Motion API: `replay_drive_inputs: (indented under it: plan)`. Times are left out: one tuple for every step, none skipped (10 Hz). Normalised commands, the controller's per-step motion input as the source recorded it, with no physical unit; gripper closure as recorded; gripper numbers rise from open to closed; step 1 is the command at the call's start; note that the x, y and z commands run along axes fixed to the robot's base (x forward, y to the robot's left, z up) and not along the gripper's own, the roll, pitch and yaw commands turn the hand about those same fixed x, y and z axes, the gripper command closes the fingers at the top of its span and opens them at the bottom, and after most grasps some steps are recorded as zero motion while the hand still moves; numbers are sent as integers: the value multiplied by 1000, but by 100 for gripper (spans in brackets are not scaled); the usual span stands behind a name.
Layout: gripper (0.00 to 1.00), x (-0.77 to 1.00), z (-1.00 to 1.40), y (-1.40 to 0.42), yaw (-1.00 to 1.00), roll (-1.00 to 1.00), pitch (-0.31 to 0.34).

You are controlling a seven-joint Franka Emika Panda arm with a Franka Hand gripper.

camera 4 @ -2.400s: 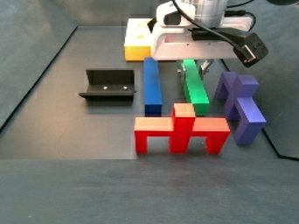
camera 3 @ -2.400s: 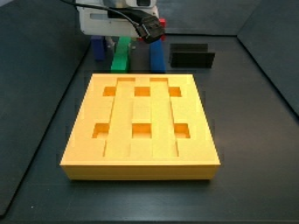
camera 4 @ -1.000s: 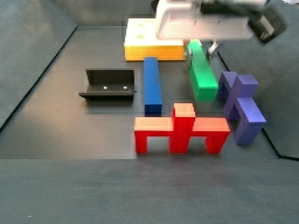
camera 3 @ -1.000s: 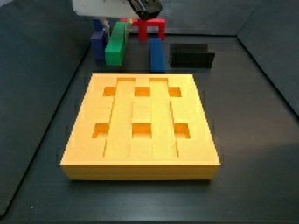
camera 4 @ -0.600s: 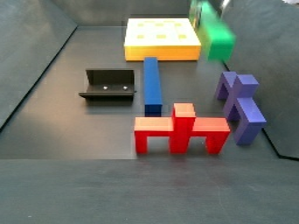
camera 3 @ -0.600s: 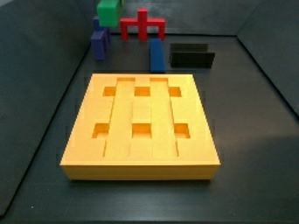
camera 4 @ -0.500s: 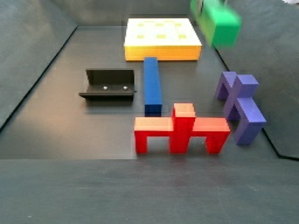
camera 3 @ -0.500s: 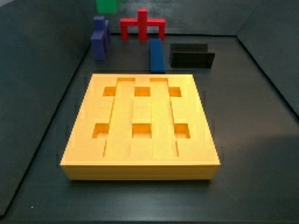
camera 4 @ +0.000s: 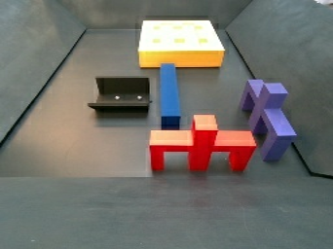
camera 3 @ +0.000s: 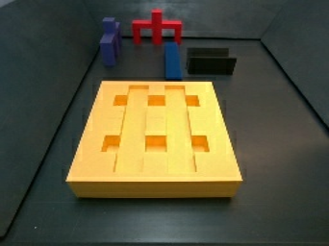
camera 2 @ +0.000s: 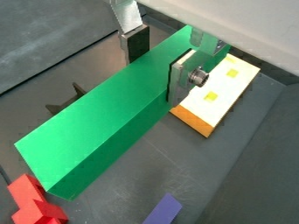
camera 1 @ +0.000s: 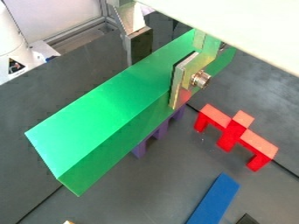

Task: Pick up the green object. Move up. Move to above the board. Insert the green object.
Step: Move to above the board.

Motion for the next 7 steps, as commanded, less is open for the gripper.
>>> replay_drive_inputs:
  plan:
    - [100, 473, 229, -1400, -56, 41, 145]
    - [100, 474, 211, -1400, -39, 66, 144]
    - [100, 503, 209, -1400, -13, 75, 186]
    - [100, 539, 220, -1400, -7, -14, 209]
    - [100, 548, 229, -1400, -1, -3, 201]
    - [100, 572, 228, -1400, 5, 2, 174]
    - [100, 602, 235, -1400, 7, 7, 160]
